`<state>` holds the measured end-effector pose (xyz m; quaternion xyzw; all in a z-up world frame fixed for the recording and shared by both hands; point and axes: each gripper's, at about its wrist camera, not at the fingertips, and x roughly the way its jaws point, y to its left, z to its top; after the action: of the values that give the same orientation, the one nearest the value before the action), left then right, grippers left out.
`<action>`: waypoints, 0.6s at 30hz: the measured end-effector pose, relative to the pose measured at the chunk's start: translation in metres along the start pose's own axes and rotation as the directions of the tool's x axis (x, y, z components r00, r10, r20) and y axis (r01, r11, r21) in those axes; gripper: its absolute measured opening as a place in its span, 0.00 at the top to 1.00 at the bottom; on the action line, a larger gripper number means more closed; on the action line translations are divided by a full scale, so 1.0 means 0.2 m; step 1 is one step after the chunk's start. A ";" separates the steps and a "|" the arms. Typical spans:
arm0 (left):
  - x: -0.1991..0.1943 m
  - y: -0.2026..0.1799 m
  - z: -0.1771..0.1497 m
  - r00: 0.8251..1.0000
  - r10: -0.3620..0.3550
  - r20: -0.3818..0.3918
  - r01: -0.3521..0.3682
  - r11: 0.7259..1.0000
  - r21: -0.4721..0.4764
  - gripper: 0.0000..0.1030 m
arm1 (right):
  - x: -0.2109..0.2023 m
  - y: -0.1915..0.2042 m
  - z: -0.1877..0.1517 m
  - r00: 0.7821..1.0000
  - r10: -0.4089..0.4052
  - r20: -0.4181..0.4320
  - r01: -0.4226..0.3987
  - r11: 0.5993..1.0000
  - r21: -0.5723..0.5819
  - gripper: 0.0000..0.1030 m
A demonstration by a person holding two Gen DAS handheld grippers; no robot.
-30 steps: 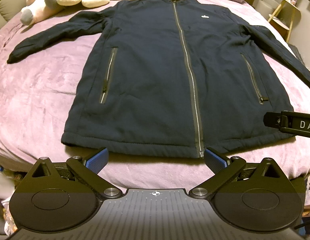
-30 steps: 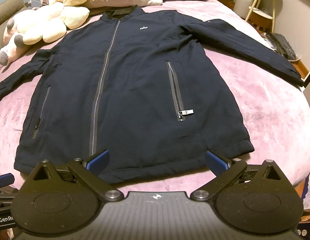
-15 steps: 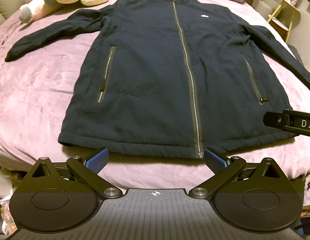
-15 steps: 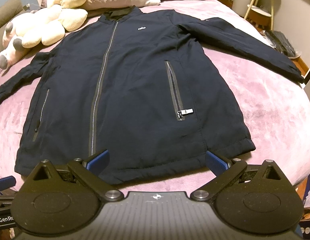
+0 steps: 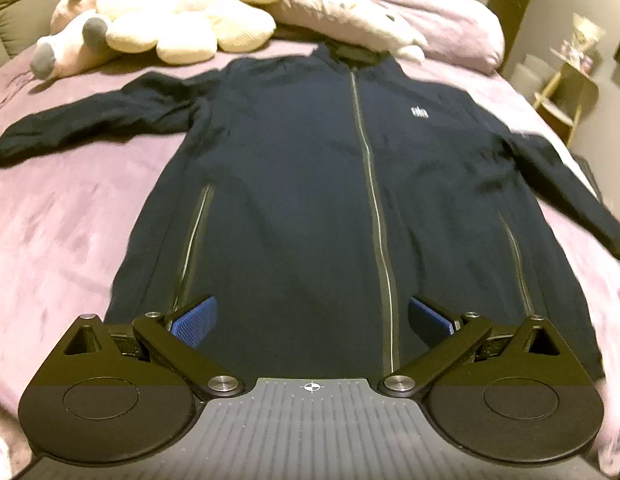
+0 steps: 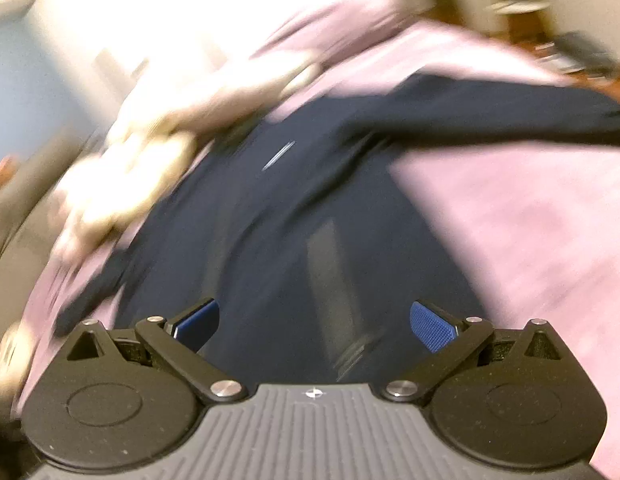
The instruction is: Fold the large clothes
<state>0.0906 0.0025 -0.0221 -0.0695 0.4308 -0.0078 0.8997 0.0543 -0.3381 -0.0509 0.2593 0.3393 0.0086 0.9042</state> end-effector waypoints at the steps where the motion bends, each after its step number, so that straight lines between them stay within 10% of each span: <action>1: 0.06 0.00 0.05 1.000 0.003 0.015 -0.003 1.000 -0.011 0.00 | 0.01 -0.10 0.07 0.999 -0.016 0.041 0.013 0.998 0.062 0.01; 6: 0.31 -0.04 0.25 0.996 0.053 0.070 -0.051 0.998 -0.034 0.00 | 0.12 -0.73 0.36 0.975 -0.072 0.210 -0.033 0.887 0.460 0.10; 10: 0.49 -0.08 0.35 0.993 0.098 0.069 -0.095 0.994 -0.046 0.00 | 0.25 -1.09 0.43 0.960 -0.180 0.216 0.000 0.769 0.639 0.59; 13: 0.61 -0.09 0.37 0.988 0.138 0.065 -0.135 0.990 -0.038 0.00 | 0.37 -1.31 0.38 0.958 -0.201 0.205 -0.022 0.662 0.750 0.74; 18: 0.75 -0.05 0.36 0.987 0.161 -0.003 -0.161 0.985 -0.064 0.00 | 0.47 -1.41 0.43 0.937 -0.206 0.280 -0.094 0.627 0.774 0.77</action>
<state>0.2414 -0.0095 -0.0915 -0.0631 0.4342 0.0788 0.8952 0.1340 -0.6044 -0.1868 0.6098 0.1549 -0.2124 0.7476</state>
